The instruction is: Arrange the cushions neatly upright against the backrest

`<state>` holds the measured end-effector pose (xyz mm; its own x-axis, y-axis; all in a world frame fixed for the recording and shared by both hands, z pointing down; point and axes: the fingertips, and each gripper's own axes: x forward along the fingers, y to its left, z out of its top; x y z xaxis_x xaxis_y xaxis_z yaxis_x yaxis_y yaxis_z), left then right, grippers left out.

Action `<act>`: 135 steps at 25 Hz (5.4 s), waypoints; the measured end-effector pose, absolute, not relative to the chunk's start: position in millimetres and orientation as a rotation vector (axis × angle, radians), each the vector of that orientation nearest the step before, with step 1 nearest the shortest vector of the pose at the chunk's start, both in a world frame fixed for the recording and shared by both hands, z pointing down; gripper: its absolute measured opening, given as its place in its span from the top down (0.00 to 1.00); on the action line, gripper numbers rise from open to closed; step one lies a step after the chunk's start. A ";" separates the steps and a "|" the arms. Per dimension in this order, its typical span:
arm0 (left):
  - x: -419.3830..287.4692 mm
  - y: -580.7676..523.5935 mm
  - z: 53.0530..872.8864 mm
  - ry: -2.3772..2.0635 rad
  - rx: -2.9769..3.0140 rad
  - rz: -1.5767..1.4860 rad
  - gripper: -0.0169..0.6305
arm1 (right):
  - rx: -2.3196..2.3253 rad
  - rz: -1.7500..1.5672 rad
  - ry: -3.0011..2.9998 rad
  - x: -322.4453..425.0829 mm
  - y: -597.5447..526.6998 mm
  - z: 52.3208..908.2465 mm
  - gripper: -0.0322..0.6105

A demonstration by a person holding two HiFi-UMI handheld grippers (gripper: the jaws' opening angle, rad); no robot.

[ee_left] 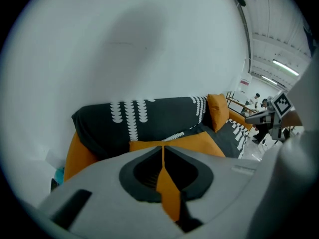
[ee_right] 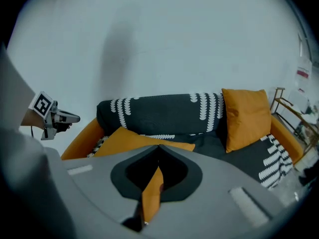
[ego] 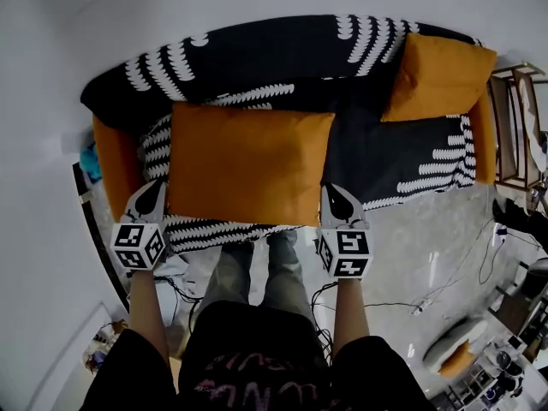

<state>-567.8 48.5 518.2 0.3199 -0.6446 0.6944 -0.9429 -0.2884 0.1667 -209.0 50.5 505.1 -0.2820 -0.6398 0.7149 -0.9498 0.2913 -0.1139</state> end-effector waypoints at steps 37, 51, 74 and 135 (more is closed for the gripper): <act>-608.4 30.1 806.4 -1.090 1.761 0.938 0.36 | 1.249 1.252 -1.826 -184.1 65.9 805.4 0.39; -581.2 38.3 794.1 -1.083 1.837 0.914 0.74 | 1.160 1.292 -1.840 -192.6 68.3 803.7 0.57; -657.7 8.8 616.2 -1.626 1.897 0.606 0.86 | 1.168 0.598 -2.224 -287.5 -58.6 629.6 0.64; -618.7 16.7 495.6 -1.722 2.014 0.489 0.98 | 1.412 0.506 -2.207 -288.1 -50.1 503.1 0.93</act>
